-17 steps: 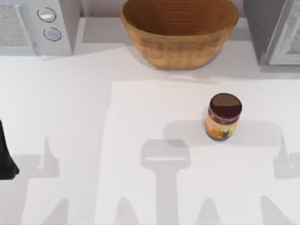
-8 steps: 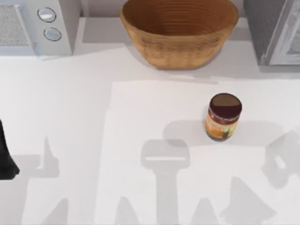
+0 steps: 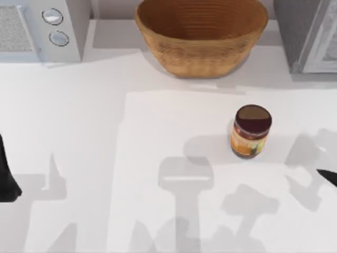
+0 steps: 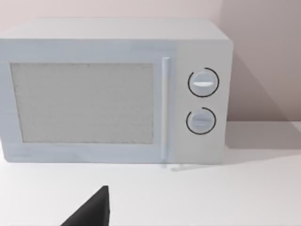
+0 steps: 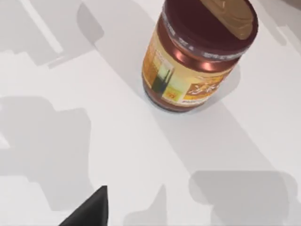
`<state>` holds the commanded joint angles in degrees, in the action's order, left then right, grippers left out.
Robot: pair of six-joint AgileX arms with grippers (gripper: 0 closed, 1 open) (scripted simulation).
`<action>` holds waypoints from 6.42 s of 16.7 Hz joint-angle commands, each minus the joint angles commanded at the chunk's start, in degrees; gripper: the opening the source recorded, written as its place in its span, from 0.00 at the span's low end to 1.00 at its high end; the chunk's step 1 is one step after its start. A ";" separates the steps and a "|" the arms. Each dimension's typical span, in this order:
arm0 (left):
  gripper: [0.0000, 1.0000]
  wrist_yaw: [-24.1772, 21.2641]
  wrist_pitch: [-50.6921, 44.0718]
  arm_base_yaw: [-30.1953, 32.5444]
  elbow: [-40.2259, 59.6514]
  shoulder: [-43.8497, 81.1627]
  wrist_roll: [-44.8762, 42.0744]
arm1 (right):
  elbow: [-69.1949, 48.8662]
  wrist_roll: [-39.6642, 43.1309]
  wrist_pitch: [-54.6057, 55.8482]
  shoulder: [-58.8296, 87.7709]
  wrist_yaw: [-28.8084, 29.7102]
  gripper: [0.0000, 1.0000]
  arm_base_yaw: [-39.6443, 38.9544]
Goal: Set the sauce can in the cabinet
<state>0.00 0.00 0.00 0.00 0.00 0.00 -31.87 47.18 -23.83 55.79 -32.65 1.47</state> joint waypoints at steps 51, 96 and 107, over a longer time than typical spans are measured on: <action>1.00 0.00 0.00 0.00 0.00 0.00 0.00 | -35.80 23.08 22.79 81.21 -50.88 1.00 -2.12; 1.00 0.00 0.00 0.00 0.00 0.00 0.00 | -27.38 -8.58 49.28 67.96 -48.74 0.00 -6.41; 1.00 0.00 0.00 0.00 0.00 0.00 0.00 | -30.61 -8.37 30.59 52.76 -48.74 0.00 -6.39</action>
<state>0.00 0.00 0.00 0.00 0.00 0.00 -62.48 38.81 6.76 108.55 -81.39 -4.92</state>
